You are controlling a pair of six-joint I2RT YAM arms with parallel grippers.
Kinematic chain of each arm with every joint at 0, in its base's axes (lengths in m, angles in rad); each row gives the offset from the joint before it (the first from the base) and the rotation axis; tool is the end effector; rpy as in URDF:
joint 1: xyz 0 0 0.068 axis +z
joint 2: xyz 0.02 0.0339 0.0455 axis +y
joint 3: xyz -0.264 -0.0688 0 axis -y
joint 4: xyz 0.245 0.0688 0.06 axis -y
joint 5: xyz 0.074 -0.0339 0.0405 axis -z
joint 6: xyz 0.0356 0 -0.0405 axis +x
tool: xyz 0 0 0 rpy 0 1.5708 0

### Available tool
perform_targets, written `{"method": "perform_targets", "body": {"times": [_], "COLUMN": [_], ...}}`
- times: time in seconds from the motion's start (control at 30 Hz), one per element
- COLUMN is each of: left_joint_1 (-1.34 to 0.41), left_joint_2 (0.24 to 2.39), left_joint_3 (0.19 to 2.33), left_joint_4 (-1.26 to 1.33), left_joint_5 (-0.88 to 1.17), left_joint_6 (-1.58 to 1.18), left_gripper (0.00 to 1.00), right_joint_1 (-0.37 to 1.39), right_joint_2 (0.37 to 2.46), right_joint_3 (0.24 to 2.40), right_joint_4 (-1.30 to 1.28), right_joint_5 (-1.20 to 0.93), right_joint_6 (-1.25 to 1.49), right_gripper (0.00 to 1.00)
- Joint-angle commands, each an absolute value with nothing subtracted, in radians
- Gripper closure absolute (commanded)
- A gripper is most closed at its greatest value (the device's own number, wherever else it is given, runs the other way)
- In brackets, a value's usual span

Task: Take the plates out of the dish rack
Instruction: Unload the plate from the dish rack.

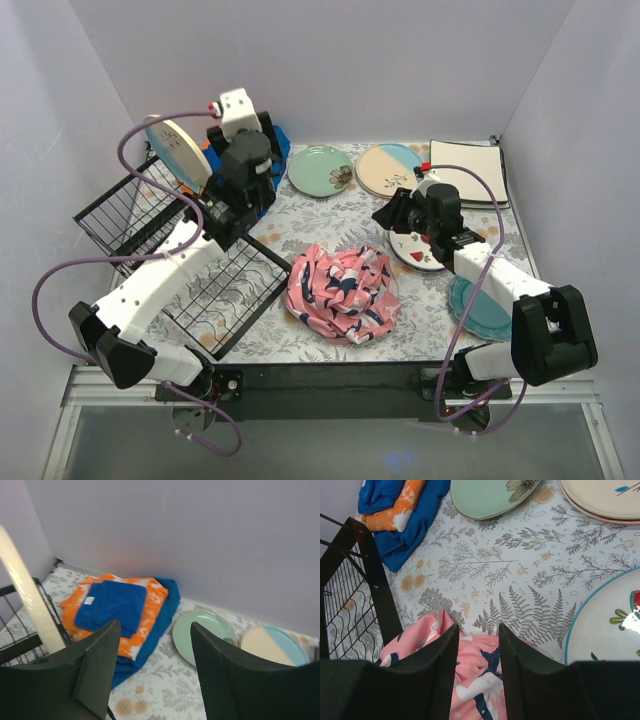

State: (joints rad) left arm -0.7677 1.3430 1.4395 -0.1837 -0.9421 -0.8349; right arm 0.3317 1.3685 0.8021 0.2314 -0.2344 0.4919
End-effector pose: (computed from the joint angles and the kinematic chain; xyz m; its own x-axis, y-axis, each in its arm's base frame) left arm 0.2308 -0.1828 0.4457 0.0849 -0.6878 -0.7209 -0.1614 0.7045 -0.6911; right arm 0.2890 0.1083 0.2556 -0.5215 0.3062 -0.7964 -0.3152 0.7982 0.5134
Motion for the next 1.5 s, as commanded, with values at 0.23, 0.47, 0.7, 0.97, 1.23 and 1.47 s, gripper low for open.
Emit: {"method": "perform_targets", "body": {"times": [0.23,0.47,0.7,0.97,1.23,1.47], "left_joint_1": [-0.531,-0.348,-0.299,-0.281,-0.279,-0.281], "left_joint_2": [1.367,1.408,1.468,1.480,1.421,1.404], "left_joint_3": [1.684,1.752,1.749,1.684,1.620,1.644], "left_joint_4": [-0.460,-0.608,-0.647,-0.626,-0.591,-0.580], "left_joint_5": [-0.973,-0.831,-0.848,-0.888,-0.939,-0.917], "left_joint_6": [-0.876,-0.991,-1.014,-1.011,-0.970,-0.934], "left_gripper": [0.46,0.46,0.46,0.49,0.51,0.55], "right_joint_1": [0.367,0.370,0.371,0.373,0.377,0.379], "right_joint_2": [1.213,1.206,1.190,1.180,1.184,1.192], "right_joint_3": [0.733,0.719,0.712,0.704,0.704,0.706], "right_joint_4": [0.298,0.310,0.311,0.313,0.311,0.311], "right_joint_5": [-0.149,-0.158,-0.147,-0.127,-0.112,-0.110], "right_joint_6": [0.469,0.483,0.483,0.482,0.477,0.479], "right_gripper": [0.56,0.55,0.55,0.55,0.55,0.55]}}
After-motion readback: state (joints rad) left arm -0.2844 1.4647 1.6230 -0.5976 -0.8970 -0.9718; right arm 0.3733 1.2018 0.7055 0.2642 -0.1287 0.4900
